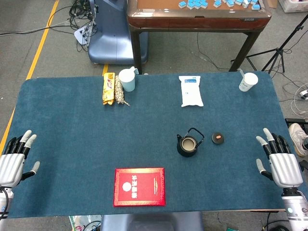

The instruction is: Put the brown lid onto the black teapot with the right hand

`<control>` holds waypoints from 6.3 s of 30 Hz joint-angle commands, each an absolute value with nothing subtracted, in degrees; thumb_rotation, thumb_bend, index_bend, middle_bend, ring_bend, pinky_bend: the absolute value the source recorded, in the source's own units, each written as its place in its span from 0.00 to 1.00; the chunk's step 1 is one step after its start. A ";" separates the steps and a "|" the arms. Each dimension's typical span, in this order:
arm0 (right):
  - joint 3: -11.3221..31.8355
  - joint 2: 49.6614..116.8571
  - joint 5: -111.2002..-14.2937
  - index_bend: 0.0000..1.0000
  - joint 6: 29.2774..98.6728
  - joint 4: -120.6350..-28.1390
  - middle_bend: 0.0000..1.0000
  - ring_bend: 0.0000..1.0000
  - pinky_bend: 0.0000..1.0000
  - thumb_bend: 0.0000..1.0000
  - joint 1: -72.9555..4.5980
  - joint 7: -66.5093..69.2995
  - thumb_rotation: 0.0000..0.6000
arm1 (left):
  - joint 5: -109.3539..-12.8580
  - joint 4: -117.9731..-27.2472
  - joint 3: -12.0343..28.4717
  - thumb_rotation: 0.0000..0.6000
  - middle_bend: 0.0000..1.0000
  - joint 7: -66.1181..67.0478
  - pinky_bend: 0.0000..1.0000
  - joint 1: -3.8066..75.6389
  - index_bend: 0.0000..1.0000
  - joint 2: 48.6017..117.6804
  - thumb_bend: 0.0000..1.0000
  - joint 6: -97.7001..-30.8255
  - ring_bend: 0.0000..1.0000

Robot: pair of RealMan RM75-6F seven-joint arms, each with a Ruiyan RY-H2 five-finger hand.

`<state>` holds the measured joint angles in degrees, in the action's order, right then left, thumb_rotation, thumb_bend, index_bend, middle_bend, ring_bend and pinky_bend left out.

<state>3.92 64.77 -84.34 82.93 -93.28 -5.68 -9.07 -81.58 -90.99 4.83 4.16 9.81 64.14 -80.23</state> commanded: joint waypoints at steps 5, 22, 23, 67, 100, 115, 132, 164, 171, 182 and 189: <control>4.22 65.10 -83.66 0.14 81.38 -93.64 0.01 0.00 0.00 0.44 -6.65 -10.35 1.00 | -81.03 -90.65 4.84 1.00 0.00 3.77 0.00 10.11 0.04 64.22 0.35 -79.47 0.00; 6.12 61.94 -77.45 0.14 72.01 -98.25 0.00 0.00 0.00 0.39 -11.79 -14.68 1.00 | -80.26 -87.03 4.40 1.00 0.00 -1.00 0.00 10.32 0.05 64.37 0.37 -77.35 0.00; 6.36 61.70 -76.59 0.15 70.90 -98.42 0.00 0.00 0.00 0.39 -12.44 -15.07 1.00 | -80.06 -86.94 4.44 1.00 0.00 -0.70 0.00 10.48 0.06 64.39 0.39 -77.03 0.00; 7.89 73.30 -52.43 0.25 49.35 -83.72 0.00 0.00 0.00 0.33 -33.05 -28.37 1.00 | -79.51 -76.60 4.79 1.00 0.00 -11.69 0.00 13.08 0.07 66.65 0.39 -72.04 0.00; 4.42 78.70 -47.80 0.23 46.39 -76.82 0.00 0.00 0.00 0.31 -37.38 -29.43 1.00 | -79.67 -73.91 4.58 1.00 0.00 -14.30 0.00 12.80 0.09 67.40 0.39 -72.20 0.00; 4.02 80.54 -46.79 0.22 45.17 -74.35 0.00 0.00 0.00 0.31 -38.85 -29.12 1.00 | -79.79 -72.53 4.54 1.00 0.00 -15.76 0.00 12.74 0.09 67.71 0.39 -72.12 0.00; 3.52 82.06 -46.00 0.22 44.10 -72.47 0.00 0.00 0.00 0.31 -39.98 -28.86 1.00 | -80.12 -71.63 4.34 1.00 0.00 -16.54 0.00 12.48 0.09 68.01 0.39 -72.42 0.00; 3.08 83.47 -44.58 0.26 43.94 -70.91 0.00 0.00 0.00 0.31 -41.26 -29.38 1.00 | -81.00 -68.47 4.10 1.00 0.00 -20.01 0.00 12.61 0.08 68.96 0.39 -72.29 0.00; 2.94 83.40 -44.26 0.28 44.43 -71.44 0.00 0.00 0.00 0.31 -41.32 -29.85 1.00 | -81.14 -67.86 3.97 1.00 0.00 -20.66 0.00 12.46 0.08 69.23 0.39 -72.42 0.00; 2.70 83.62 -43.94 0.31 44.54 -71.41 0.00 0.00 0.00 0.31 -41.52 -30.39 1.00 | -81.32 -67.45 3.95 1.00 0.00 -21.17 0.00 12.20 0.08 69.41 0.39 -72.99 0.00; 2.72 83.59 -43.82 0.33 44.60 -71.48 0.00 0.00 0.00 0.31 -41.63 -30.46 1.00 | -81.43 -67.49 3.96 1.00 0.00 -21.23 0.00 12.21 0.08 69.35 0.39 -73.08 0.00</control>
